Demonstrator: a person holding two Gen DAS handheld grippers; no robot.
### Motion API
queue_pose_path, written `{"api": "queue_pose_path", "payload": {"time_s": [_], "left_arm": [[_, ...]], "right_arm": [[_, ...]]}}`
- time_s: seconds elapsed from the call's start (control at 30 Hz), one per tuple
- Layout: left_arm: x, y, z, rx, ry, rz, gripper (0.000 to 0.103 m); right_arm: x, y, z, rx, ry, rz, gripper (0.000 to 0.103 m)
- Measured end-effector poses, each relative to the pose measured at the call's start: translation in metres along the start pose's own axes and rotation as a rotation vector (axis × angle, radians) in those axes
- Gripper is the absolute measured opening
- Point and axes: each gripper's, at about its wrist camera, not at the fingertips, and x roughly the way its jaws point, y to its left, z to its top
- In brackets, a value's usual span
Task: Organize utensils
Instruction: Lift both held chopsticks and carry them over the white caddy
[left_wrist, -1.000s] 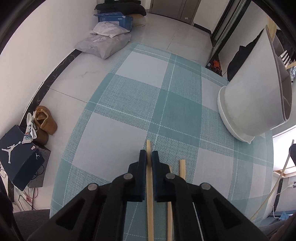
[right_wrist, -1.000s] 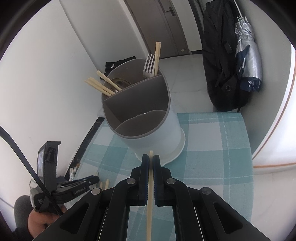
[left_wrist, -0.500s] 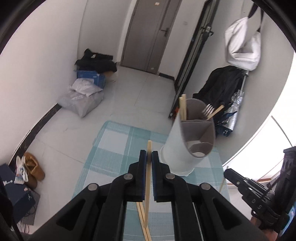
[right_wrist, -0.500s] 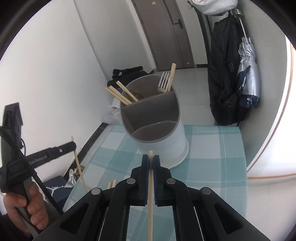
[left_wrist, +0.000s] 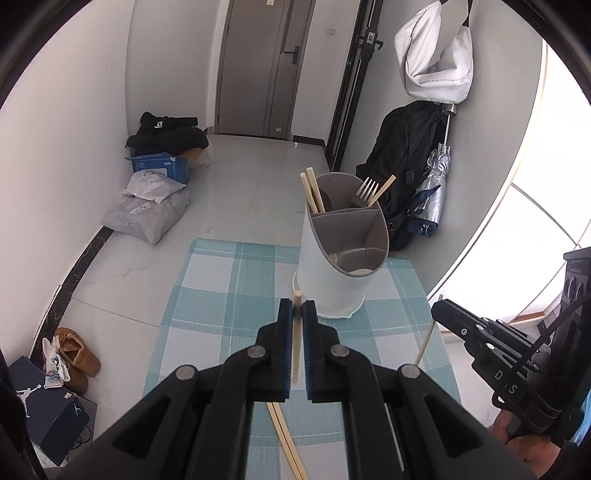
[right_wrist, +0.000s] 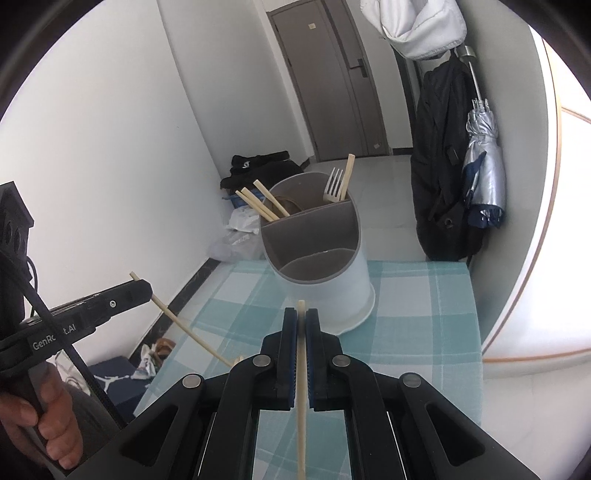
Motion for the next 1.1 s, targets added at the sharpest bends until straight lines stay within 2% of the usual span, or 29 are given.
{"api": "queue_pose_path", "payload": {"time_s": [0.23, 0.33, 0.47, 0.57, 0.8, 1.1], "left_arm": [[-0.011, -0.015, -0.002, 0.044, 0.029, -0.004, 0.002], [-0.017, -0.025, -0.003, 0.086, 0.023, 0.006, 0.002], [-0.027, -0.040, 0.002, 0.164, 0.008, -0.007, 0.002], [-0.034, -0.046, 0.006, 0.185, 0.003, -0.023, 0.002], [-0.044, -0.050, 0.020, 0.170, 0.004, -0.075, 0.002], [-0.049, -0.054, 0.057, 0.111, 0.000, -0.164, 0.002]], "right_arm": [[-0.011, 0.003, -0.004, -0.006, -0.014, -0.004, 0.003], [-0.016, 0.001, -0.005, 0.004, -0.024, -0.006, 0.003], [-0.024, -0.001, -0.004, 0.012, -0.046, -0.008, 0.003], [-0.027, -0.002, -0.003, 0.012, -0.058, -0.010, 0.003], [-0.037, -0.008, 0.004, 0.034, -0.091, -0.014, 0.003], [-0.053, -0.012, 0.041, 0.030, -0.162, -0.010, 0.003]]}}
